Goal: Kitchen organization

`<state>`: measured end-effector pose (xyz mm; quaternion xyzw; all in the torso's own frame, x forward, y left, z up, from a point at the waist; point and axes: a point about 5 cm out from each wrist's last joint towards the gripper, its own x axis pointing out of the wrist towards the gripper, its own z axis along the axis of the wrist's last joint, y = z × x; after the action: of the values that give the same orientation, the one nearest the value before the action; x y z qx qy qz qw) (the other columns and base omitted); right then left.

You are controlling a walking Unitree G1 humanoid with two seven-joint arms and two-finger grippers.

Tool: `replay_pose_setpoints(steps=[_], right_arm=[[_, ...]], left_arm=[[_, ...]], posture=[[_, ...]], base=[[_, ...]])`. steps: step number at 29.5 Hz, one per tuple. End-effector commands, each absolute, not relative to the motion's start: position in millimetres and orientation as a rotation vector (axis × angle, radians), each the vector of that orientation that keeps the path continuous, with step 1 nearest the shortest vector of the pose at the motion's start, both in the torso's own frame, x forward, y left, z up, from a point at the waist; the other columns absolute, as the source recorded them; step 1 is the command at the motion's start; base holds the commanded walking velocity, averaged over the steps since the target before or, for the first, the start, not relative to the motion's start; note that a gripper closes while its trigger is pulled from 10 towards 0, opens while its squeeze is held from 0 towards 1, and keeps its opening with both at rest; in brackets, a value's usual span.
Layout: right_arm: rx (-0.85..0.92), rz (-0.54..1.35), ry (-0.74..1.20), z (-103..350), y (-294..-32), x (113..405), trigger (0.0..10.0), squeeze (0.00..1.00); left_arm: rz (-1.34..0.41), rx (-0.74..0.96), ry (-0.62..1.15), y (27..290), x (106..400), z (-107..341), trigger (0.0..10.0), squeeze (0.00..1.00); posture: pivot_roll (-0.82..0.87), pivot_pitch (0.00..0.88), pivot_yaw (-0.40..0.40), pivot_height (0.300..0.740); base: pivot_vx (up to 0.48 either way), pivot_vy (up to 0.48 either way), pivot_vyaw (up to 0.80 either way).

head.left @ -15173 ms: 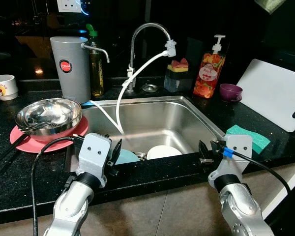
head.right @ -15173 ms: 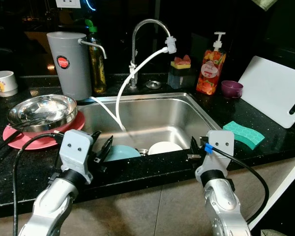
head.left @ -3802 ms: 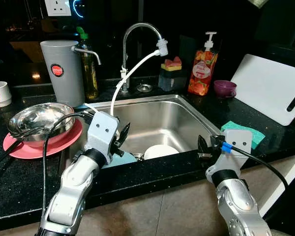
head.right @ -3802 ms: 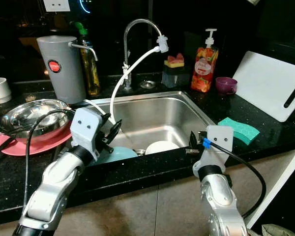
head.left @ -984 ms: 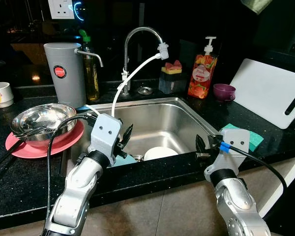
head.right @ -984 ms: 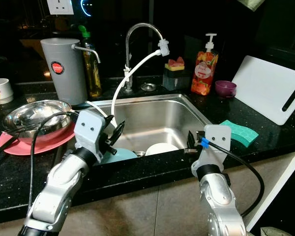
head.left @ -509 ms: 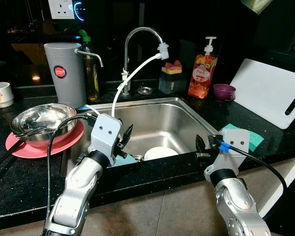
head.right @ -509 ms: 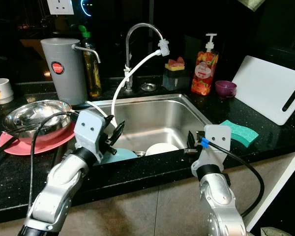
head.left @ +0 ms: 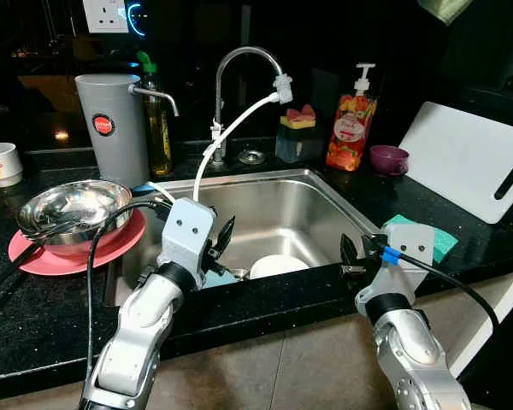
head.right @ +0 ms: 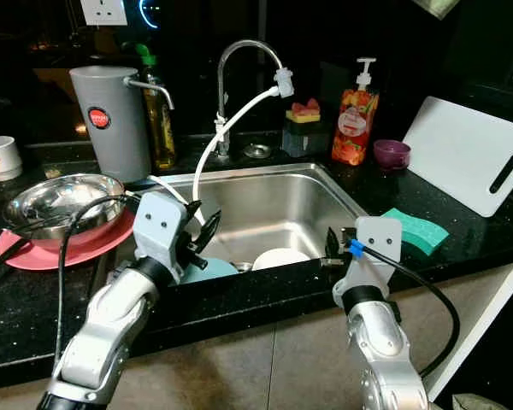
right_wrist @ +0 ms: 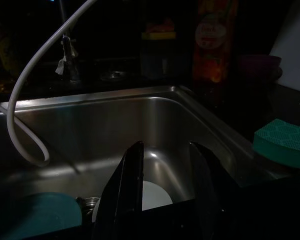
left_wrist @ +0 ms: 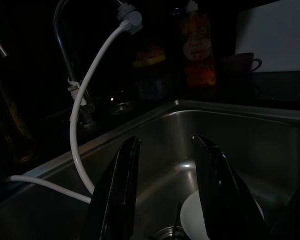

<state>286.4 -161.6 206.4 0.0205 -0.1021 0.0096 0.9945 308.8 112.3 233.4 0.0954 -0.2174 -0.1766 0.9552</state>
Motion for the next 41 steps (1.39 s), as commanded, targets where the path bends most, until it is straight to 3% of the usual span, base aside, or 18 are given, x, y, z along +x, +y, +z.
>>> replay_pose_setpoints(steps=[1,41], right_arm=[[0.039,0.019,-0.195,205.1,-162.1,286.6,10.0,0.0],[0.051,0.024,-0.201,204.5,-158.7,288.5,10.0,0.0]], left_arm=[[-0.362,0.205,-0.434,110.2,308.6,230.9,10.0,0.0],[-0.356,0.222,-0.449,108.4,309.5,233.1,10.0,0.0]], posture=[[0.02,0.048,-0.06,0.74],[0.04,0.032,-0.052,0.74]], base=[[0.0,0.0,0.0],[0.0,0.0,0.0]])
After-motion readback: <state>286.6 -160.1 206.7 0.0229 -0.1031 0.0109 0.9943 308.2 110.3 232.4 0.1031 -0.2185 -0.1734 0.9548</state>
